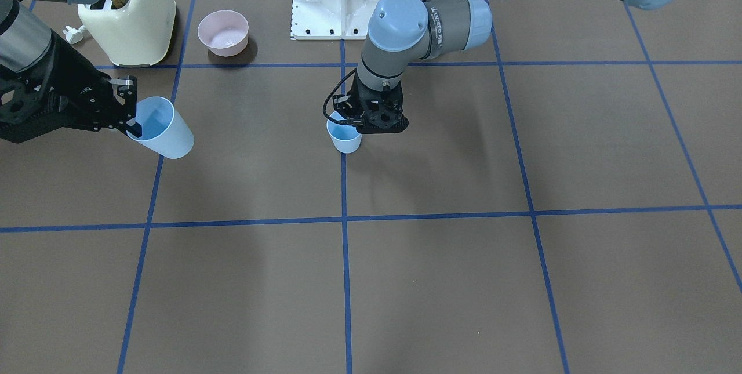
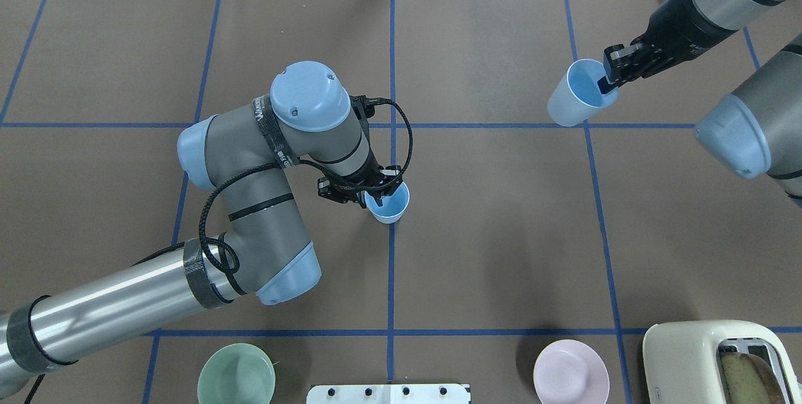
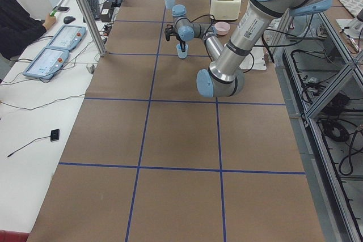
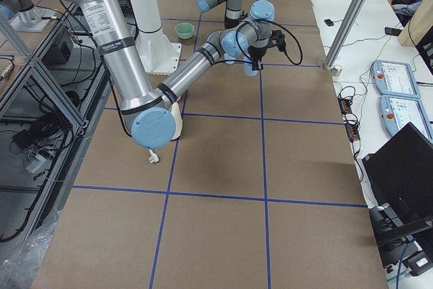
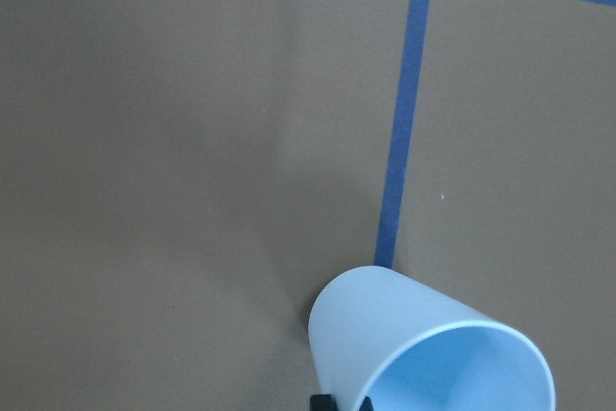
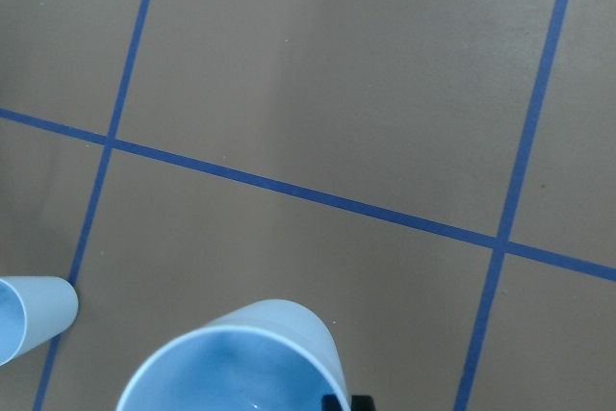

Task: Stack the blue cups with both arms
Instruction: 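Release the center cup with the left gripper while the right carries its cup over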

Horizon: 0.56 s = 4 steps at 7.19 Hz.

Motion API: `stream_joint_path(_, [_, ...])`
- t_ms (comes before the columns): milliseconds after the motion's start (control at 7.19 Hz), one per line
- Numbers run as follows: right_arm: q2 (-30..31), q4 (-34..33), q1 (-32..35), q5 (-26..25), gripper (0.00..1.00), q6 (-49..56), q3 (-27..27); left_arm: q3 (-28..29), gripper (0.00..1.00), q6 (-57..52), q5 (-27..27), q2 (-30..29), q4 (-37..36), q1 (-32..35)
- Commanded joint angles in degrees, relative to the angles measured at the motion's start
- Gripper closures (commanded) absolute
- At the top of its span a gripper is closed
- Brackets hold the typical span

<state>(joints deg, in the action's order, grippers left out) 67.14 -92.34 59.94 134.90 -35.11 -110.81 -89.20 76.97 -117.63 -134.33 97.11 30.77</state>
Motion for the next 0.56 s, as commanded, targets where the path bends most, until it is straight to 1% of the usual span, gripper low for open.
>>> stream_joint_path(0, [-3.7,-0.7,-2.6,-0.7,1.0,-4.6,0.2,-1.9,0.03,-0.1,0.2,0.2,0.0,0.2])
stream_joint_path(139, [-5.7,-0.7,-4.9,-2.2,1.0,-7.3,0.4,-3.2,0.03,-0.9,0.1,0.5,-0.3,0.9])
stream_joint_path(278, [-7.6,-0.7,-7.3,-4.1,1.0,-10.1,0.8,-5.5,0.03,-2.9,-0.2,2.4,-0.7,2.4])
stream_joint_path(417, [-9.6,-0.7,-9.5,-6.3,1.0,-12.3,1.4,-9.0,0.03,-5.1,-0.5,5.8,-1.0,4.1])
